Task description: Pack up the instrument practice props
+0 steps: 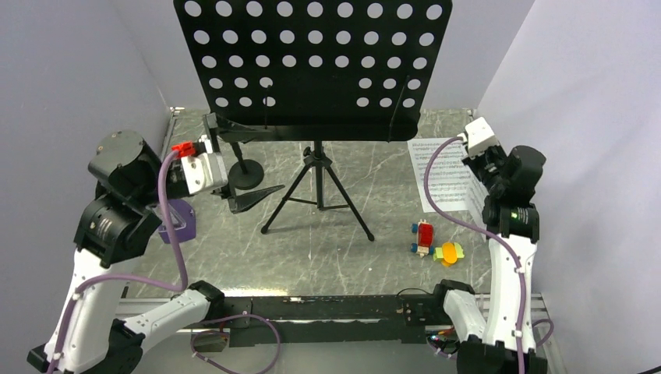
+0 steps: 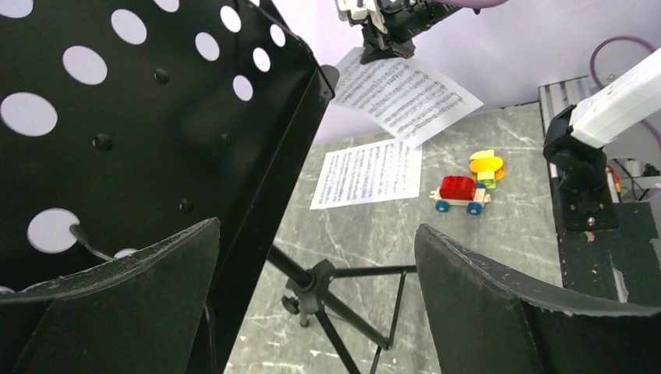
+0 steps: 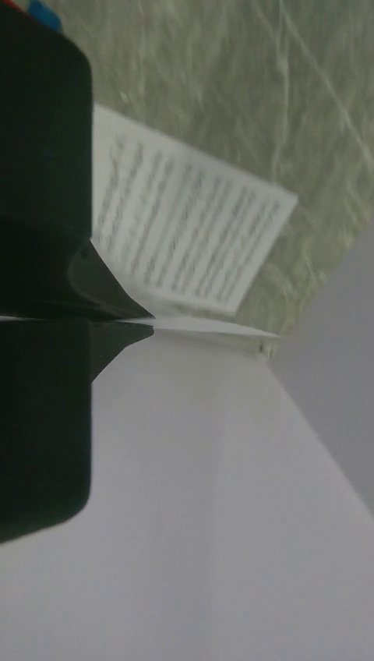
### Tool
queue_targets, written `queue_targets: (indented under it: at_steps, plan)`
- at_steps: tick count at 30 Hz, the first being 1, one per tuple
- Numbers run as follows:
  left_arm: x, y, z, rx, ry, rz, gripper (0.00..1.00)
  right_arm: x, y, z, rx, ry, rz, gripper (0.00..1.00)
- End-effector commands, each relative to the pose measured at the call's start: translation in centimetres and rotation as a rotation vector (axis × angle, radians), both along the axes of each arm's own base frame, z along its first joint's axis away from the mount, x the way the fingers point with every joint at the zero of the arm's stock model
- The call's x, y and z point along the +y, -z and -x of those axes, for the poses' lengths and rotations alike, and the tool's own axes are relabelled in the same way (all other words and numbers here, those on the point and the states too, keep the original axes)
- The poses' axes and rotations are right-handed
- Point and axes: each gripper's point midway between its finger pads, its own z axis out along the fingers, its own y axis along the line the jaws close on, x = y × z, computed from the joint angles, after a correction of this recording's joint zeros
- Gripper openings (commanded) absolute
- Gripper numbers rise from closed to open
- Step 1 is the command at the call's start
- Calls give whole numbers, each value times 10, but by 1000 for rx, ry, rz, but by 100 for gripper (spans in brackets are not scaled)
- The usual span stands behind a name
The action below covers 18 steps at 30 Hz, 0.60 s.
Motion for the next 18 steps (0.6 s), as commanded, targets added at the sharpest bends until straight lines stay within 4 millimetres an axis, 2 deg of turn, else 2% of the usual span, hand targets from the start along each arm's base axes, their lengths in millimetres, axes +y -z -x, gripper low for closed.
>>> queue_targets:
  at_steps: [1,3,6,9,14,18]
  plan:
    - [23,9,9,-79,-96,-65,99,49,19,-4,83,-263,-144,0]
    - [32,29,16,-82,-109,-135,99,58,15,-6,86,-306,-185,0]
    - [42,82,26,-36,-98,-253,98,67,5,-11,94,-351,-243,0]
    - [45,134,31,-12,-65,-344,98,71,4,-18,125,-368,-290,0]
    - [52,209,14,74,-96,-496,99,63,13,-39,183,-341,-376,0]
    - [49,257,-7,243,-142,-562,99,55,25,-63,236,-307,-458,0]
